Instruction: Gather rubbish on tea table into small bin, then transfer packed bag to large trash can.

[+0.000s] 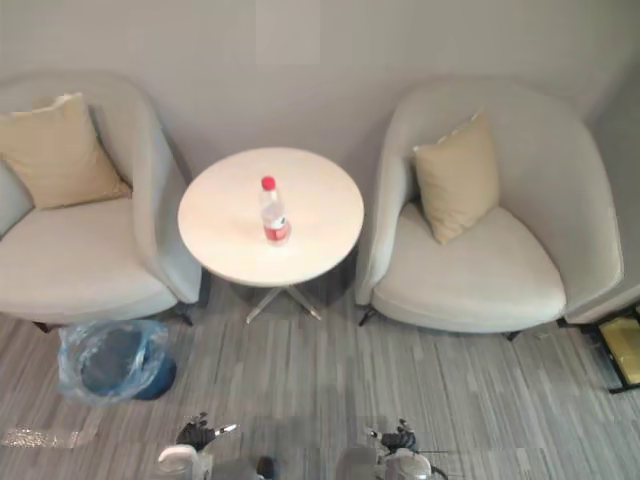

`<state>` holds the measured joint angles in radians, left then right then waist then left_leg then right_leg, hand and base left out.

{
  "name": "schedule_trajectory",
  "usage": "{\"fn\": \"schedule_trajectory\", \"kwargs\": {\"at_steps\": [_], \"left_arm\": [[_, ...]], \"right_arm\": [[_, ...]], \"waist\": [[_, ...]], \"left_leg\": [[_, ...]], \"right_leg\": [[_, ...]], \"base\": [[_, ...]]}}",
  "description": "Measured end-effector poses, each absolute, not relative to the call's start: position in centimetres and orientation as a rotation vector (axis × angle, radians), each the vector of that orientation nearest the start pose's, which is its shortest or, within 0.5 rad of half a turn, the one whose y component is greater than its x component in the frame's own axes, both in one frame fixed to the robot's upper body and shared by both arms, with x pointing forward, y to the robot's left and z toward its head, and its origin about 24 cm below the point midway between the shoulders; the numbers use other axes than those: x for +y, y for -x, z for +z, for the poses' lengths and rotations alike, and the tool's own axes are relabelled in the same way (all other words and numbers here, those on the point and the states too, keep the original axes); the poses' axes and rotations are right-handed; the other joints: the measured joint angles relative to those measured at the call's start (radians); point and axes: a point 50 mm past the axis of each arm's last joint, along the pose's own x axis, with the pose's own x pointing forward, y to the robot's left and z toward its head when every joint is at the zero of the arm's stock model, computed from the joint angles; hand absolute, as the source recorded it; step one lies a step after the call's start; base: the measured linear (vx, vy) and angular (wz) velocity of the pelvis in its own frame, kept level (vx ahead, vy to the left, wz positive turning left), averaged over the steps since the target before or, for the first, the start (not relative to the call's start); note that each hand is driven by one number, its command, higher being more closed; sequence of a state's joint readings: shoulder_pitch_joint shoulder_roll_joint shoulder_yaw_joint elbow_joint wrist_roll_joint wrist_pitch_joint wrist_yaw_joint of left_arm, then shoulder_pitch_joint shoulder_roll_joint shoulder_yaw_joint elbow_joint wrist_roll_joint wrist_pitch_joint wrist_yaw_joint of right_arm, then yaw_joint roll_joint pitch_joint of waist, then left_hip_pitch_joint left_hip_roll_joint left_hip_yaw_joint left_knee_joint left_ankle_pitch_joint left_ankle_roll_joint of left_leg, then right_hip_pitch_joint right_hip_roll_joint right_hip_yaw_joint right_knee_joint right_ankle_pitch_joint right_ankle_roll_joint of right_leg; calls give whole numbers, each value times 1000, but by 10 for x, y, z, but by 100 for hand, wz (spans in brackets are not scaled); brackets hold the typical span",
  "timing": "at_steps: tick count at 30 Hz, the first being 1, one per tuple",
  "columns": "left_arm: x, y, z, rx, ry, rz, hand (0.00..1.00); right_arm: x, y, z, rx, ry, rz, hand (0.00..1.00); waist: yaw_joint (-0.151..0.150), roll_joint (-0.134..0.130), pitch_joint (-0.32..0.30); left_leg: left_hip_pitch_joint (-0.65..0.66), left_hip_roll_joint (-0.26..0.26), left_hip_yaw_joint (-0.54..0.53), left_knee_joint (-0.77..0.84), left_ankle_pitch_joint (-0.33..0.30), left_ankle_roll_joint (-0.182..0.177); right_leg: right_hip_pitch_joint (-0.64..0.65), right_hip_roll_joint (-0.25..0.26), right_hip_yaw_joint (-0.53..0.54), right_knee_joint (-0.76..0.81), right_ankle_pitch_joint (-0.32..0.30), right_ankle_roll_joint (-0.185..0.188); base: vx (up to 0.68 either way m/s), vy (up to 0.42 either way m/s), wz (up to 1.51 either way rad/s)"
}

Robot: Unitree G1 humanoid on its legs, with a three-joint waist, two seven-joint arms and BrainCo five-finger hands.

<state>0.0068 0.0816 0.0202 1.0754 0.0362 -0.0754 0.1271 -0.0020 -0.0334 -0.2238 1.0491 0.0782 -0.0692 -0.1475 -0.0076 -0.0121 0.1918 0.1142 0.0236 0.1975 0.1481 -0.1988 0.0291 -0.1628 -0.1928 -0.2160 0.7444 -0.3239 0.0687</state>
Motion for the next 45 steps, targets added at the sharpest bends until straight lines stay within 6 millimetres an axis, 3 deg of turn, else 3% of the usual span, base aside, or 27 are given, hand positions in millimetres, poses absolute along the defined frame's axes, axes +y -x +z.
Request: {"fn": "schedule_trajectory", "kwargs": {"at_steps": [2, 3, 4, 5, 6, 7, 10, 12, 13, 15, 17, 18, 20, 23, 29, 30, 31, 36, 41, 45], "left_arm": [[187, -124, -154, 1003, -152, 155, 0], [188, -123, -154, 1004, -156, 157, 0], [193, -121, -154, 1007, -166, 163, 0], [195, -122, -154, 1010, -168, 168, 0], [187, -121, -155, 1013, -142, 167, 0], [181, -121, -156, 1011, -108, 179, 0], [170, -125, -155, 998, -54, 192, 0], [168, -134, -152, 971, -49, 183, 0], [166, -139, -149, 942, -40, 183, 0], [164, -143, -147, 924, -38, 180, 0], [163, -143, -147, 925, -35, 178, 0], [162, -143, -147, 925, -41, 170, 0], [162, -142, -148, 931, -56, 155, 0], [170, -140, -149, 950, -104, 140, 0], [176, -135, -152, 973, -183, 93, 0], [176, -133, -152, 976, -215, 74, 0], [177, -133, -152, 975, -218, 74, 0], [176, -132, -152, 974, -233, 58, 0], [183, -124, -154, 992, -264, 59, 0], [186, -121, -154, 994, -300, 37, 0]], "right_arm": [[-200, -131, -149, 959, -72, -401, 0], [-199, -130, -150, 962, -72, -398, 0], [-196, -125, -152, 979, -72, -392, 0], [-196, -123, -152, 983, -78, -390, 0], [-202, -124, -151, 977, -64, -401, 0], [-206, -124, -150, 974, -58, -413, 0], [-205, -124, -151, 973, -73, -424, 0], [-202, -121, -152, 980, -79, -422, 0], [-200, -120, -152, 985, -82, -416, 0], [-200, -119, -153, 987, -80, -416, 0], [-201, -120, -152, 985, -79, -417, 0], [-202, -119, -152, 986, -77, -417, 0], [-202, -119, -153, 990, -72, -416, 0], [-196, -115, -155, 1002, -76, -401, 0], [-192, -124, -152, 981, -42, -360, 0], [-200, -162, -122, 752, 60, -327, 0], [-203, -169, -118, 724, 74, -333, 0], [-206, -173, -109, 677, 89, -336, 0], [-195, -197, -46, 314, 205, -255, 0], [-187, -215, -23, 182, 284, -200, 0]], "waist": [[-6, 16, 2], [-6, 8, 0], [-6, -21, -17], [-7, -36, -17], [-3, 8, -19], [2, 30, -30], [-13, 52, -27], [-9, 32, -10], [2, 17, 0], [14, 19, 3], [14, 22, 4], [13, 25, 3], [17, 23, -9], [13, -3, -23], [13, -4, -36], [6, -4, -41], [6, -7, -44], [6, -9, -47], [-3, -20, -57], [-1, -30, -76]], "left_leg": [[17, 38, -24, -1, 1, -1], [31, 41, -34, -3, 3, -10], [39, 23, -57, -2, -1, -47], [47, 16, -76, -2, -16, -72], [61, 49, -93, -5, -26, -88], [59, 63, -99, -6, -17, -102], [60, 90, -115, 37, -11, -111], [4, 107, -112, 207, -14, -125], [-79, 140, -88, 385, -9, -158], [-144, 175, -36, 473, -56, -150], [-158, 162, -25, 354, -67, -140], [-165, 135, -59, 214, -38, -123], [-131, 98, -75, 111, 52, -137], [-113, 62, -48, 76, 58, -128], [-51, 21, -47, -14, 72, -106], [-45, 23, -52, -41, 78, -100], [-45, 22, -53, -41, 78, -100], [-46, 19, -72, -41, 78, -100], [-53, 18, -75, -43, 78, -100], [-83, 15, -115, -43, 89, -84]], "right_leg": [[-32, 55, 15, -160, 18, 0], [-34, 72, 34, -265, 65, -4], [-24, 72, 72, -413, 206, -25], [-22, 68, 84, -422, 249, -48], [-12, 93, 63, -400, 251, -57], [-8, 100, 51, -403, 234, -65], [53, 107, -13, -423, 184, -74], [125, 104, -46, -459, 171, -77], [167, 105, -55, -494, 165, -85], [204, 114, -60, -517, 158, -86], [220, 110, -47, -522, 153, -76], [221, 105, -35, -520, 150, -61], [218, 104, 14, -526, 152, -33], [234, 74, 34, -582, 173, -5], [277, 56, 36, -649, 181, 7], [291, 68, 47, -697, 207, -1], [296, 69, 53, -713, 215, -1], [306, 68, 59, -737, 234, -1], [300, 68, 63, -746, 242, 0], [286, 70, 55, -766, 271, -1]], "base": [[304, -126, 55], [385, -211, 60], [343, -209, 53], [340, -203, 39], [322, -183, 20], [305, -174, 20], [253, -182, 50], [142, -123, 62], [67, -62, 31], [77, -19, 4], [105, 77, -23], [120, 138, -25], [149, 141, -37], [160, 124, -22], [128, 50, -2], [193, -29, -20], [159, -40, -21], [26, 6, -2], [-16, -3, -3], [-54, -5, 12]]}}
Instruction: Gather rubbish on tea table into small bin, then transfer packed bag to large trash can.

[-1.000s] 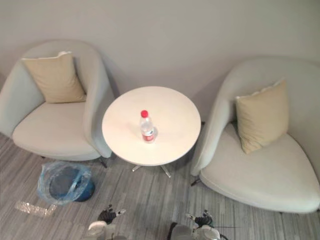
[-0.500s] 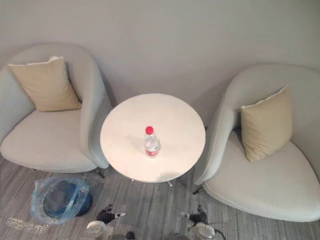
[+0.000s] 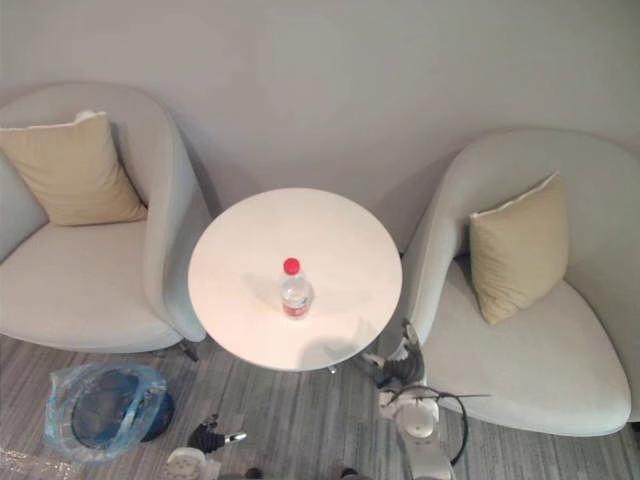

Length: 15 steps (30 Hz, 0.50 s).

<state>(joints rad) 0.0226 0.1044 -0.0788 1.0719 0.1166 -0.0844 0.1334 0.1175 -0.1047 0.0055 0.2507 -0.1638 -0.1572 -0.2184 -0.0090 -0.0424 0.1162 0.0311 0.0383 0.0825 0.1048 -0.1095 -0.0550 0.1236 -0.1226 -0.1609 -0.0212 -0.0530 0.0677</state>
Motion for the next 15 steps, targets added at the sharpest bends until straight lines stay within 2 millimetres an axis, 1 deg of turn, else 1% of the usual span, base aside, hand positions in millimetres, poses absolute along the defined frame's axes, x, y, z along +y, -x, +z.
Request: {"fn": "schedule_trajectory", "kwargs": {"at_steps": [3, 9, 15], "left_arm": [[185, -122, -154, 982, -299, 35, 0], [184, -125, -152, 960, -309, 21, 0], [184, -126, -151, 940, -312, 38, 0]], "right_arm": [[-177, -226, -15, 135, 330, -144, 0], [-163, -246, 2, 42, 374, -99, 0], [-151, -259, 15, -22, 400, -42, 0]], "waist": [[8, 0, 0], [14, 1, 1], [23, 9, 7]], "left_leg": [[-2, -5, -12, -12, 2, -1], [-30, -22, -56, -79, 70, -2], [-30, -25, -90, -139, 119, -7]], "right_leg": [[-3, -3, -4, -4, 3, 2], [-43, -12, -29, -4, 14, 6], [-65, -12, -48, 0, 19, 14]], "base": [[-89, 10, 6], [-140, -13, 17], [-119, -19, 14]]}}
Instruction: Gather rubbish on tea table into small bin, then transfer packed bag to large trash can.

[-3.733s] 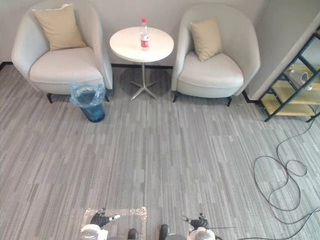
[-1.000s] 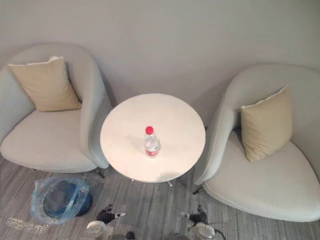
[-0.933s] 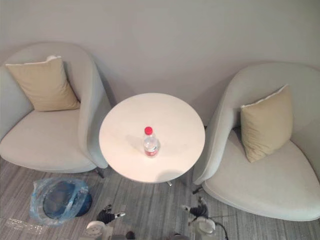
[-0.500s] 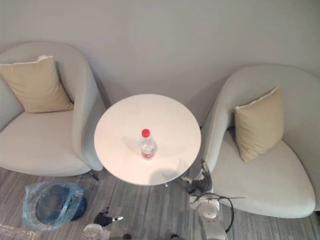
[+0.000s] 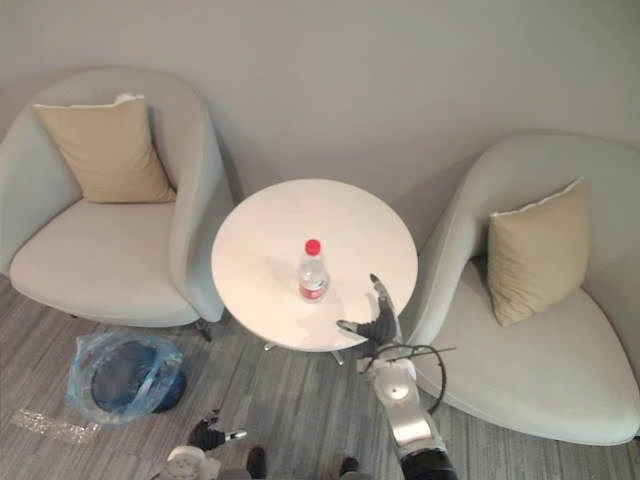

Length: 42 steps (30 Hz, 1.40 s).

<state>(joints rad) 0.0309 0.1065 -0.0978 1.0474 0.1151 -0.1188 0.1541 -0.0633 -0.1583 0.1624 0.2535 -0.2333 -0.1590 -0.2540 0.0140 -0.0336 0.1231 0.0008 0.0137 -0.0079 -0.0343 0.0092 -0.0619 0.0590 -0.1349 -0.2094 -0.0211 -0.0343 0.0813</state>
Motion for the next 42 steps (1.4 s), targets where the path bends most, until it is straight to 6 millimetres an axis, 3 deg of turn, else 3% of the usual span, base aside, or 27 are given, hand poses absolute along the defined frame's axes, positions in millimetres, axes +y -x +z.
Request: {"fn": "schedule_trajectory", "kwargs": {"at_steps": [10, 18, 30, 31, 36, 42], "left_arm": [[182, -137, -145, 887, -269, 64, 0], [180, -145, -139, 844, -233, 82, 0], [174, -161, -130, 768, -176, 93, 0], [174, -161, -130, 766, -174, 93, 0], [172, -164, -128, 749, -154, 100, 0], [172, -166, -127, 739, -150, 100, 0]], "right_arm": [[-154, -285, 24, -29, 329, -121, 0], [-169, -298, 36, -49, 234, -293, 0], [-170, -325, 49, -42, 176, -299, 0], [-171, -326, 51, -46, 178, -299, 100], [-173, -342, 68, -78, 169, -302, 100], [-177, -345, 71, -75, 142, -320, 100]], "waist": [[45, 16, 46], [55, 33, 101], [97, 71, 170], [97, 72, 173], [109, 77, 186], [118, 76, 189]], "left_leg": [[-35, -9, -42, -14, 20, 3], [-64, -11, -66, -9, 19, 4], [-139, -21, -104, 51, 15, 5], [-144, -22, -111, 53, 15, 5], [-162, -26, -128, 56, 19, 2], [-166, -27, -141, 56, 19, 2]], "right_leg": [[-11, -3, -37, -7, 2, 4], [-27, -3, -50, -2, 2, 4], [-63, -8, -74, 17, -2, 8], [-64, -9, -80, 17, -2, 8], [-71, -9, -99, 17, -2, 8], [-68, -8, -104, 17, -1, 8]], "base": [[13, -4, 13], [18, -3, 9], [-50, 1, 8], [-39, 1, 24], [-12, 6, 12], [19, 6, 8]]}}
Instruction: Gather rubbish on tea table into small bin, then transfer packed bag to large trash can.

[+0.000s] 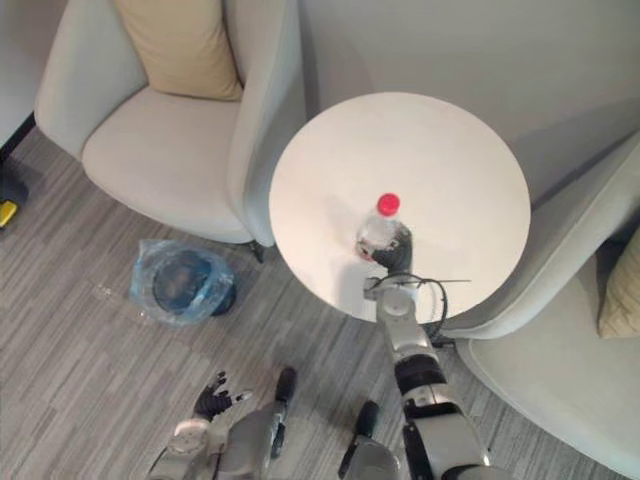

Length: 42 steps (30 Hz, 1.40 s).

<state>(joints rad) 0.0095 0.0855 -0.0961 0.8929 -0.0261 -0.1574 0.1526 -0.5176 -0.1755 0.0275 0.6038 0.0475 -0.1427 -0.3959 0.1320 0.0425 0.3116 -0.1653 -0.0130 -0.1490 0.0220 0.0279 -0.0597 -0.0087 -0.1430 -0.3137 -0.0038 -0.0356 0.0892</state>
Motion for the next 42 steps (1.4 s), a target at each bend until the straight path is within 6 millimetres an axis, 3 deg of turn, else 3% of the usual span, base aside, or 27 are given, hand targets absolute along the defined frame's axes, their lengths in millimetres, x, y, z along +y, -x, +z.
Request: {"fn": "schedule_trajectory", "kwargs": {"at_steps": [5, 10, 15, 20, 24, 33, 42], "left_arm": [[172, -169, -124, 723, -134, 107, 0], [173, -168, -125, 734, -136, 109, 0], [174, -166, -127, 749, -152, 105, 0], [178, -160, -131, 781, -193, 88, 0], [180, -151, -137, 831, -226, 71, 0], [179, -138, -143, 875, -272, 31, 0], [177, -127, -148, 906, -292, 3, 0]], "right_arm": [[-188, -343, 72, -77, 104, -353, 100], [-191, -328, 77, -135, 96, -340, 100], [-189, -296, 76, -196, 120, -292, 100], [-178, -262, 61, -176, 149, -246, 100], [-168, -240, 53, -158, 171, -196, 100], [-156, -223, 55, -201, 308, -127, 100], [-152, -214, 53, -198, 343, -111, 100]], "waist": [[1, -1, 20], [-4, -2, 21], [-24, -4, 20], [-66, -18, 0], [-82, -40, -63], [-106, -55, -129], [-131, -44, -158]], "left_leg": [[2, -1, -2, 2, 0, 0], [17, 1, 6, 2, -2, 1], [43, 2, 29, -3, -2, 1], [80, 1, 39, -12, -2, 1], [99, 4, 75, -22, -2, 1], [150, 5, 93, -27, -3, 1], [161, 2, 79, -22, -1, 2]], "right_leg": [[5, -1, 2, 1, 0, 0], [9, -3, 22, 9, 0, 0], [15, -7, 55, 19, -1, 1], [45, -10, 66, 13, -8, 12], [44, -10, 104, 4, -7, 13], [81, -10, 122, -8, 0, 15], [116, -9, 102, -36, 15, 14]], "base": [[-5, 8, 3], [-23, 13, -8], [-41, 19, -15], [-51, 2, -9], [-31, 5, -25], [-37, 3, -7], [-40, -4, 4]]}}
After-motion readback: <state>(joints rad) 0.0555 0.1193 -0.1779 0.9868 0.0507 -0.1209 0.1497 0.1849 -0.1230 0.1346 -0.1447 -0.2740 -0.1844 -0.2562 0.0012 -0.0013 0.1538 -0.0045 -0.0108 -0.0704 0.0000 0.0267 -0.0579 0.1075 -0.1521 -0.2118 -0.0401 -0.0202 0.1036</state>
